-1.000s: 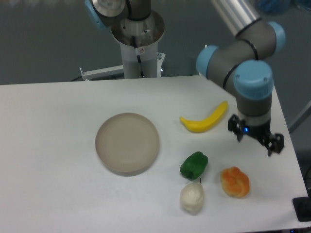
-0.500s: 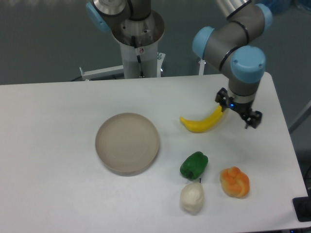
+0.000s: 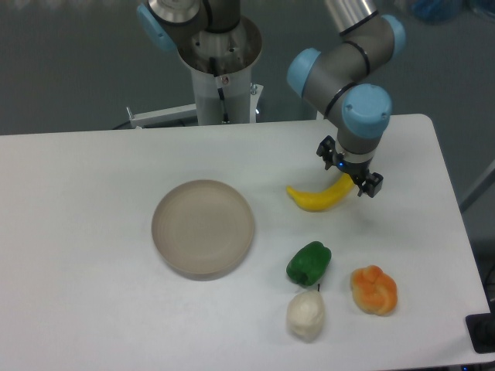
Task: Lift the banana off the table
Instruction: 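Lower the gripper onto the yellow banana's middle, then close the gripper around the yellow banana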
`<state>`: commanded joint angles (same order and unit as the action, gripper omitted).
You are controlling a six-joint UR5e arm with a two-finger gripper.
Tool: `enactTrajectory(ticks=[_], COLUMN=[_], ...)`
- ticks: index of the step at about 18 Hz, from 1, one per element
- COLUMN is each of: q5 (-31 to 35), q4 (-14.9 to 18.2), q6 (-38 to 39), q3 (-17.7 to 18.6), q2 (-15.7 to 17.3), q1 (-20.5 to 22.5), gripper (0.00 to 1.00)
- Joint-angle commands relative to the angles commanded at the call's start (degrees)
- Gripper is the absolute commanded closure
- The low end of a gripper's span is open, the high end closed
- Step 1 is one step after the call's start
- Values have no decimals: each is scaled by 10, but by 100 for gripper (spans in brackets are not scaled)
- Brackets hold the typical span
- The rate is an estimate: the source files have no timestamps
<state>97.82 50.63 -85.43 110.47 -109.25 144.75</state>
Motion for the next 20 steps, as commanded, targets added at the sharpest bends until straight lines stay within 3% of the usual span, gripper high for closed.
enactTrajectory(ticks=[15, 16, 19, 20], q5=[-1, -1, -1, -1], q4=[-25, -25, -24, -24], q6=[5, 5, 8, 10], q3=[6, 6, 4, 3], q2=[-24, -25, -25, -25], q1=[4, 4, 5, 5], gripper=[0, 2, 38, 42])
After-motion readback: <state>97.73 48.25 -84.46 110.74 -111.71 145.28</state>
